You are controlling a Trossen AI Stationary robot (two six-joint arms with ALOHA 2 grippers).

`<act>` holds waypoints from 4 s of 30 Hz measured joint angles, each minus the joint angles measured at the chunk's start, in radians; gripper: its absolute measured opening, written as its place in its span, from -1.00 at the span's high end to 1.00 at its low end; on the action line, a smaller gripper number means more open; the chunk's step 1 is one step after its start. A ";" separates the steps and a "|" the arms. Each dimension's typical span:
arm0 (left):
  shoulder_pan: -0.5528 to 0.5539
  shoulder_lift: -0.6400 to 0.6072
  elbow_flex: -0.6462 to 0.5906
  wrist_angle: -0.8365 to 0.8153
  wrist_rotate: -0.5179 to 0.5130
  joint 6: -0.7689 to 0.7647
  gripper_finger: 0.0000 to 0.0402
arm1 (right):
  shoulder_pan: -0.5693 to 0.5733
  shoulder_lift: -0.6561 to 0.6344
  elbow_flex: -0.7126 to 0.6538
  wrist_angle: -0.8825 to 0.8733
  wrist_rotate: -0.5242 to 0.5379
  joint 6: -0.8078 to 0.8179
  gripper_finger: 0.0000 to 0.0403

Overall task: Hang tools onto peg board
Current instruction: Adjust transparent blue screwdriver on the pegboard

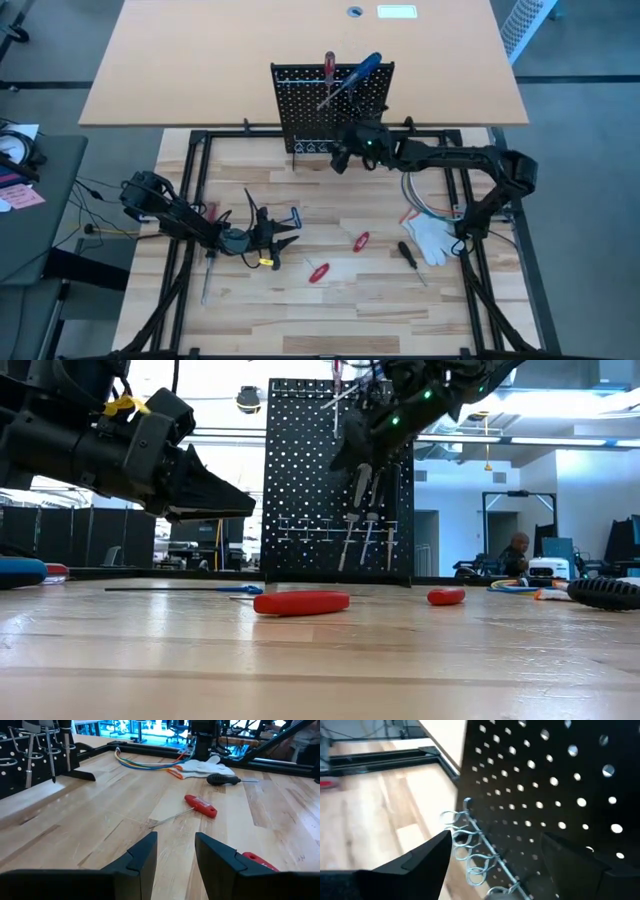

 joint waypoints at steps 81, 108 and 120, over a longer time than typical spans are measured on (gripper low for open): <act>0.000 0.000 0.005 -0.010 0.001 -0.006 0.36 | -0.371 -0.178 0.573 -0.456 -0.516 0.145 0.43; 0.022 0.000 0.005 -0.007 0.001 -0.019 0.36 | -0.315 -0.166 0.714 -0.440 -0.500 0.174 0.40; 0.032 0.000 0.005 -0.016 0.001 -0.025 0.36 | -0.254 -0.140 0.713 -0.511 -0.480 0.019 0.40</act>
